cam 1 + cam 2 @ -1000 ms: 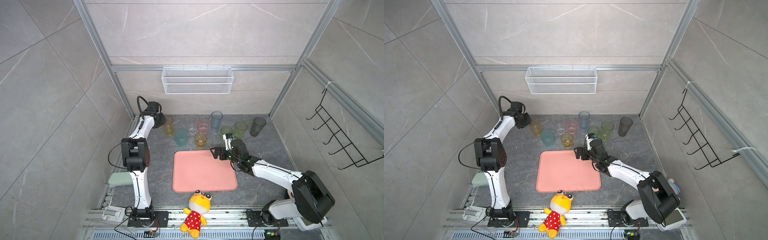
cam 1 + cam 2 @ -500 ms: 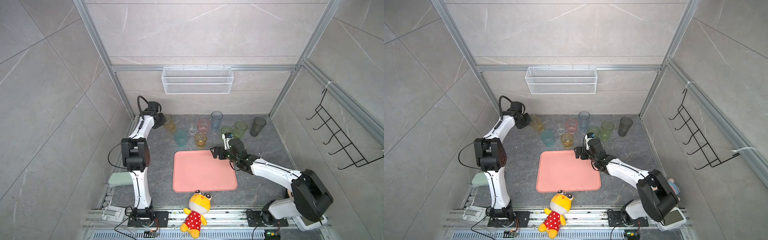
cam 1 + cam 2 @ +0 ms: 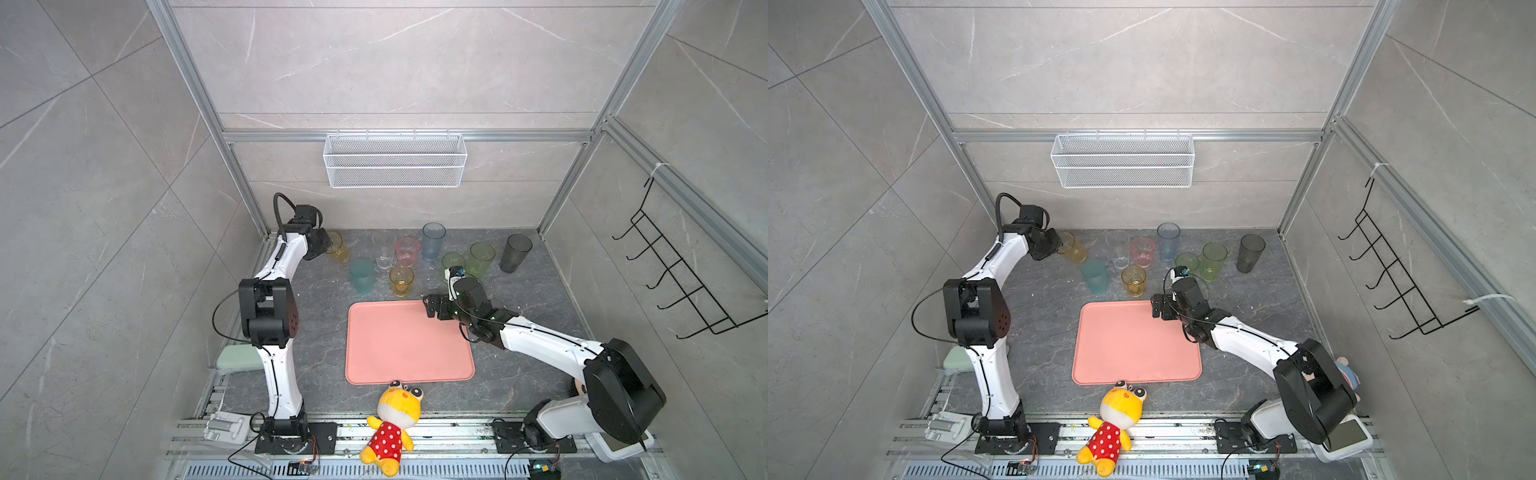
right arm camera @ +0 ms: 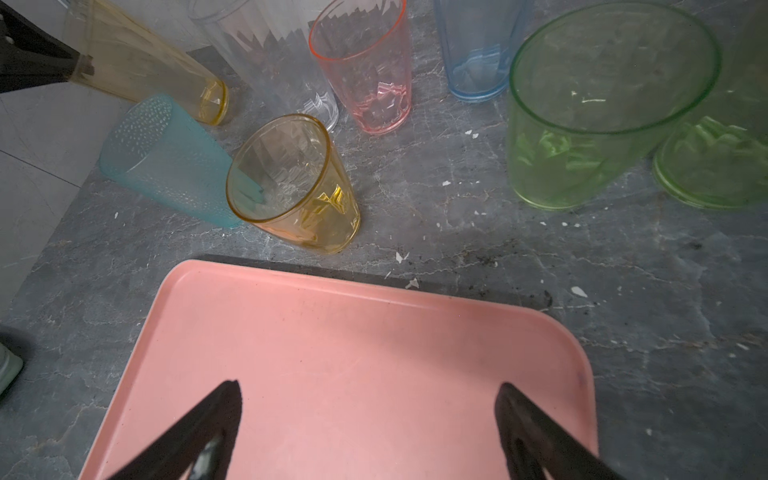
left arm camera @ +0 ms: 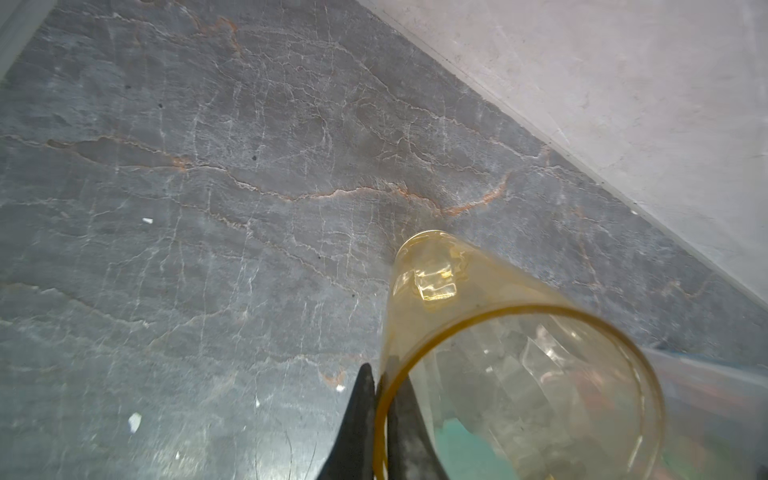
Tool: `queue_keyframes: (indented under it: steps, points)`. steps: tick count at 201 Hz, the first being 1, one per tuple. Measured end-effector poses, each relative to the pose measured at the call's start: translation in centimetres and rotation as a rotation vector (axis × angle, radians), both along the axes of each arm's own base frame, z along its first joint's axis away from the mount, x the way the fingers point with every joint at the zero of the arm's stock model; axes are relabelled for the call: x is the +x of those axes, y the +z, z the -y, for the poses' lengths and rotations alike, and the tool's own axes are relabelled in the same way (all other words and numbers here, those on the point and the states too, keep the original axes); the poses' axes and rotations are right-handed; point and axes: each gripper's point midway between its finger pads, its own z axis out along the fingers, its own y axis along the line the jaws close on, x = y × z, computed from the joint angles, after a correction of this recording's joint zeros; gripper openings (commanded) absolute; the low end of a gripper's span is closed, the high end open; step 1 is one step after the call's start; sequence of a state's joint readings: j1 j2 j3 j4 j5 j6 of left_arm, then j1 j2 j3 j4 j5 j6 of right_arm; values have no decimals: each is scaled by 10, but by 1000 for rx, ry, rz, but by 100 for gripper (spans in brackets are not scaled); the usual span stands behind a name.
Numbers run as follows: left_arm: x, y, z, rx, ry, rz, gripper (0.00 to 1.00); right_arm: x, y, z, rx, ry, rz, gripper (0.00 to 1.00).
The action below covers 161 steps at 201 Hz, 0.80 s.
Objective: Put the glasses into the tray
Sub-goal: 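Close left gripper on the rim of the tall amber glass, then lift the amber glass with left gripper and carry it over the pink tray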
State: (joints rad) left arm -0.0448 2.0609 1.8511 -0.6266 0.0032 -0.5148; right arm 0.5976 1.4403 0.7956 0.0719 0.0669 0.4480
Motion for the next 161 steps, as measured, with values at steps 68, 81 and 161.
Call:
queue_keyframes:
  steps: [68,81,161]
  points:
    - [-38,106,0,-19,0,188,0,0,-1,1,-15,-8,-10,97]
    - [-51,116,0,-19,0,197,0,0,-1,2,-23,-12,-15,98]
    - [-136,127,7,1,-46,104,0,0,-5,12,-66,-46,-28,99]
